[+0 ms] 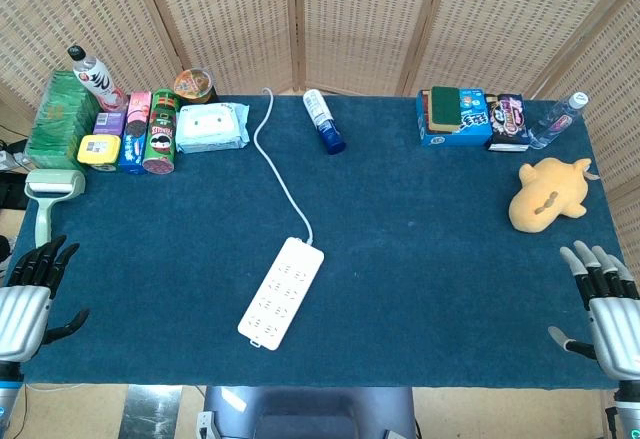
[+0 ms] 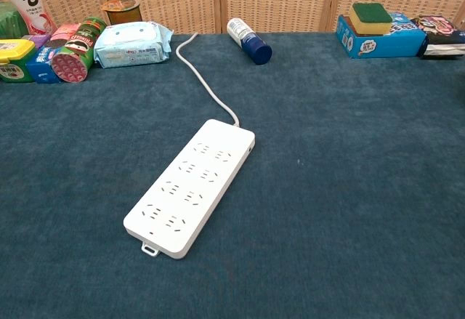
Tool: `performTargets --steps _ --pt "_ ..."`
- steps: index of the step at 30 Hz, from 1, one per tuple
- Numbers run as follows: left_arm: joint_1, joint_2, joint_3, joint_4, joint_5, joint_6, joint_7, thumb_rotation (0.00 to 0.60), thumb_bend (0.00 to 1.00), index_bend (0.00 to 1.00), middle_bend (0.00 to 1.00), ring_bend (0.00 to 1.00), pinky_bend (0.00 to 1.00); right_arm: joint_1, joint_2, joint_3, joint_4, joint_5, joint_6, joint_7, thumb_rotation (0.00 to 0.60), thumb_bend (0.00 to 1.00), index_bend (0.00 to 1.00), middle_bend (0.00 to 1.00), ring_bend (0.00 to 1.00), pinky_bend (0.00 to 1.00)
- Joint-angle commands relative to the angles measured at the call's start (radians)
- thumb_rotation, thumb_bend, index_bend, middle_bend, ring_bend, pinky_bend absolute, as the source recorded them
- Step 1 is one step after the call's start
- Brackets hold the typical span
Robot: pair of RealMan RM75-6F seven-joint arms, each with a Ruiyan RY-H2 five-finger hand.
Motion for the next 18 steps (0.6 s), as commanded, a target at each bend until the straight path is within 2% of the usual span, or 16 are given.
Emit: performTargets --steps 1,9,12,14,15,16,17,18 --pt "0.000 0.001 0.000 0.000 0.002 0.000 -0.001 0.600 0.28 0.00 0.00 0.00 0.06 0.000 0.002 -0.001 -0.002 0.002 -0.001 0.005 0.600 0.00 0.00 0.00 0.00 0.00" --pt "0.001 0.002 0.010 0.003 0.023 0.004 -0.012 0.600 0.28 0.00 0.00 0.00 0.06 0.001 0.000 0.002 -0.001 -0.008 0.004 0.020 0.600 0.00 0.00 0.00 0.00 0.00" --pt "-0.020 -0.004 0.012 0.033 0.090 0.009 -0.113 0.600 0.28 0.00 0.01 0.00 0.06 0.006 -0.002 0.006 -0.001 0.004 -0.004 0.024 0.600 0.00 0.00 0.00 0.00 0.00" --pt "-0.043 -0.019 0.007 0.052 0.122 0.001 -0.178 0.600 0.29 0.00 0.14 0.06 0.06 0.007 -0.001 0.008 -0.002 0.012 -0.009 0.028 0.600 0.00 0.00 0.00 0.00 0.00" --pt "-0.054 -0.027 0.005 0.057 0.127 -0.007 -0.196 0.600 0.30 0.00 0.28 0.15 0.11 0.007 0.000 0.008 -0.002 0.013 -0.009 0.030 0.600 0.00 0.00 0.00 0.00 0.00" --pt "-0.063 -0.035 0.002 0.060 0.130 -0.016 -0.207 0.600 0.32 0.00 0.46 0.30 0.20 0.007 0.000 0.009 -0.002 0.013 -0.008 0.032 0.600 0.00 0.00 0.00 0.00 0.00" --pt "-0.075 -0.042 0.001 0.059 0.134 -0.029 -0.218 0.600 0.33 0.00 0.56 0.41 0.30 0.007 0.000 0.009 -0.001 0.011 -0.007 0.034 0.600 0.00 0.00 0.00 0.00 0.00" --pt "-0.088 -0.049 -0.002 0.055 0.136 -0.045 -0.224 0.600 0.35 0.00 0.70 0.57 0.46 0.007 0.000 0.008 0.000 0.010 -0.007 0.037 0.600 0.00 0.00 0.00 0.00 0.00"
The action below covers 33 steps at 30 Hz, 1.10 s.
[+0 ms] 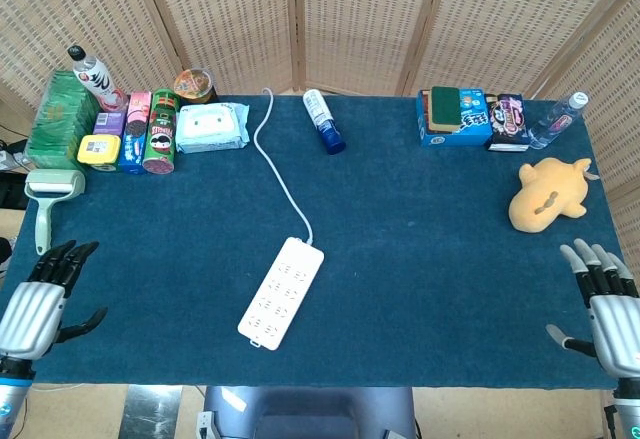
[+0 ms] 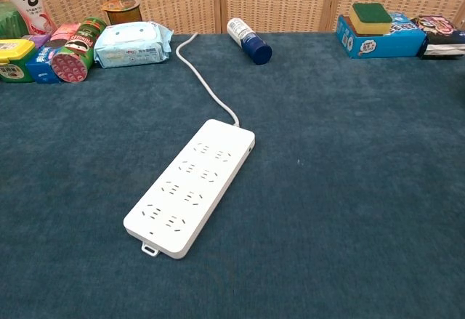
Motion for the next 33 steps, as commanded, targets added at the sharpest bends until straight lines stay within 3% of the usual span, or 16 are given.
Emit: performTargets --steps 1,4,6,12,17,23,33 --pt "-0.053 -0.033 -0.011 0.008 0.027 -0.051 -0.045 0.600 0.37 0.00 0.83 0.73 0.65 0.000 0.000 0.000 0.002 -0.002 0.000 0.006 0.600 0.00 0.00 0.00 0.00 0.00" --pt "-0.112 -0.054 -0.025 -0.046 -0.024 -0.164 -0.017 0.600 0.46 0.00 0.99 0.96 0.92 0.004 0.003 0.000 0.005 0.001 -0.008 0.020 0.600 0.00 0.00 0.00 0.00 0.00" --pt "-0.169 -0.086 -0.056 -0.095 -0.102 -0.265 0.033 0.600 0.53 0.00 1.00 1.00 0.99 0.007 0.005 0.002 0.007 0.005 -0.013 0.033 0.600 0.00 0.00 0.00 0.00 0.00" --pt "-0.284 -0.155 -0.118 -0.159 -0.318 -0.441 0.186 0.600 0.60 0.01 1.00 1.00 1.00 0.010 0.012 0.002 0.011 0.008 -0.022 0.060 0.600 0.00 0.00 0.00 0.00 0.00" --pt "-0.394 -0.276 -0.183 -0.157 -0.558 -0.507 0.342 0.600 0.63 0.12 1.00 1.00 1.00 0.014 0.018 0.003 0.017 0.017 -0.032 0.086 0.600 0.00 0.00 0.00 0.00 0.00" --pt "-0.503 -0.377 -0.205 -0.154 -0.768 -0.488 0.517 0.600 0.64 0.25 1.00 1.00 1.00 0.015 0.027 0.004 0.019 0.025 -0.038 0.110 0.600 0.00 0.00 0.00 0.00 0.00" --pt "-0.609 -0.457 -0.213 -0.140 -0.965 -0.436 0.630 0.600 0.64 0.25 1.00 1.00 1.00 0.016 0.040 0.003 0.018 0.030 -0.045 0.135 0.600 0.00 0.00 0.00 0.00 0.00"
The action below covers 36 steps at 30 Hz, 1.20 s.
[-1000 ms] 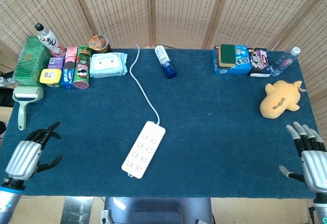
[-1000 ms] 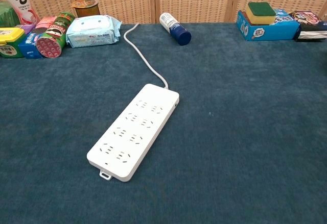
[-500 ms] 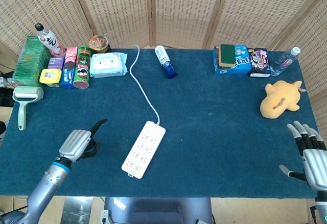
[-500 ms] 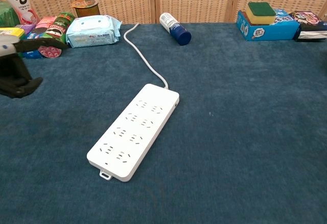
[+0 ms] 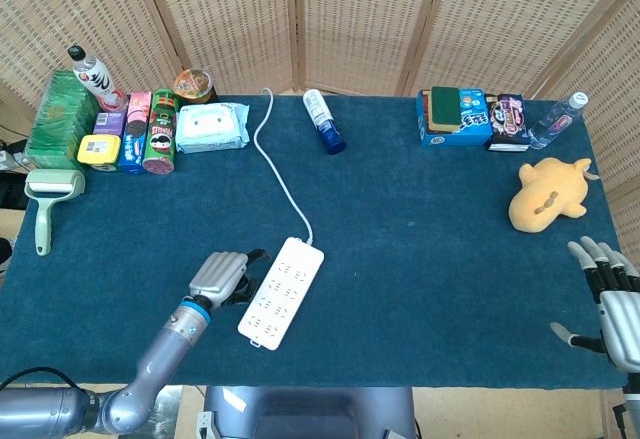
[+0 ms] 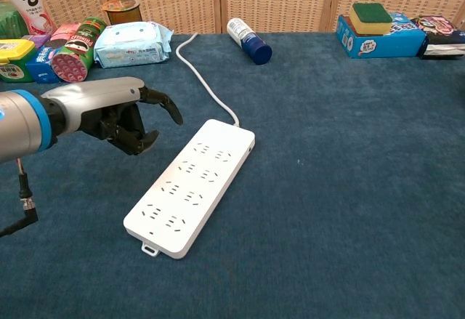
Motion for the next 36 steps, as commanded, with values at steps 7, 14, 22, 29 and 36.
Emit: performTargets --steps 7,14,22,29,36 --pt "-0.087 -0.064 0.000 0.028 -0.099 0.060 0.087 0.600 0.64 0.25 1.00 1.00 1.00 0.000 0.003 0.001 0.001 0.005 -0.001 0.010 0.600 0.00 0.00 0.00 0.00 0.00" --pt "-0.154 -0.115 -0.009 0.062 -0.192 0.090 0.155 0.600 0.64 0.25 1.00 1.00 1.00 0.002 0.005 0.001 0.003 0.009 -0.007 0.016 0.600 0.00 0.00 0.00 0.00 0.00" --pt "-0.193 -0.153 -0.016 0.107 -0.228 0.106 0.171 0.600 0.64 0.25 1.00 1.00 1.00 0.004 0.009 0.002 0.007 0.015 -0.012 0.027 0.600 0.00 0.00 0.00 0.00 0.00" --pt "-0.209 -0.163 -0.010 0.131 -0.237 0.094 0.162 0.600 0.64 0.25 1.00 1.00 1.00 0.005 0.010 0.002 0.007 0.015 -0.014 0.027 0.600 0.00 0.00 0.00 0.00 0.00" --pt "-0.221 -0.173 -0.003 0.143 -0.233 0.090 0.153 0.600 0.64 0.25 1.00 1.00 1.00 0.006 0.010 0.001 0.005 0.016 -0.016 0.023 0.600 0.00 0.00 0.00 0.00 0.00"
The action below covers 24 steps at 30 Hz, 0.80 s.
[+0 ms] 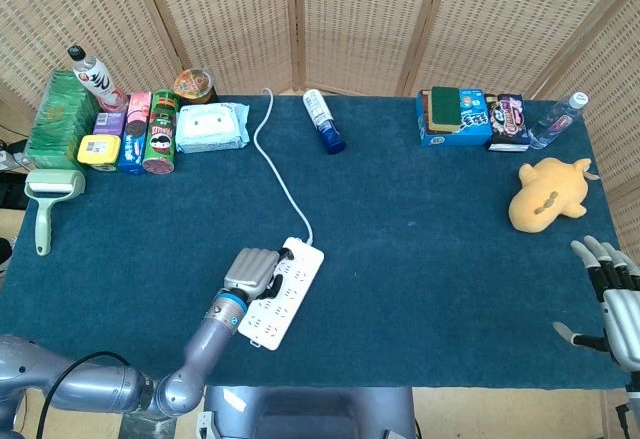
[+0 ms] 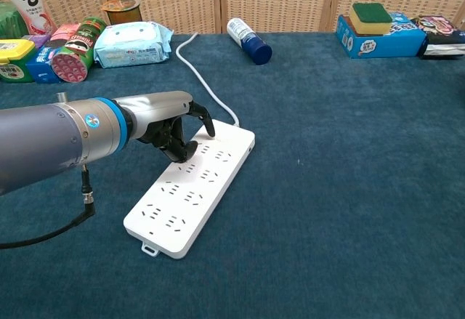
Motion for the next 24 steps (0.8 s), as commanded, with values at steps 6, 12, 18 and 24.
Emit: performTargets --steps 6,12,18,24 --pt "-0.009 -0.010 0.004 0.015 0.002 0.007 -0.005 0.600 0.63 0.25 1.00 1.00 1.00 0.000 0.001 0.000 0.001 0.001 0.000 0.003 0.600 0.00 0.00 0.00 0.00 0.00" --pt "-0.018 -0.014 0.006 0.022 -0.005 -0.003 -0.010 0.600 0.63 0.25 1.00 1.00 1.00 0.000 0.002 -0.001 0.000 0.000 0.000 0.003 0.600 0.00 0.00 0.00 0.00 0.00" --pt "-0.024 -0.018 0.005 0.028 -0.009 -0.002 -0.014 0.600 0.63 0.25 1.00 1.00 1.00 0.000 0.003 0.000 -0.001 0.001 -0.001 0.003 0.600 0.00 0.00 0.00 0.00 0.00" --pt "-0.028 -0.021 0.008 0.034 -0.014 -0.008 -0.018 0.600 0.63 0.25 1.00 1.00 1.00 -0.001 0.004 -0.001 -0.001 0.000 0.001 0.006 0.600 0.00 0.00 0.00 0.00 0.00"
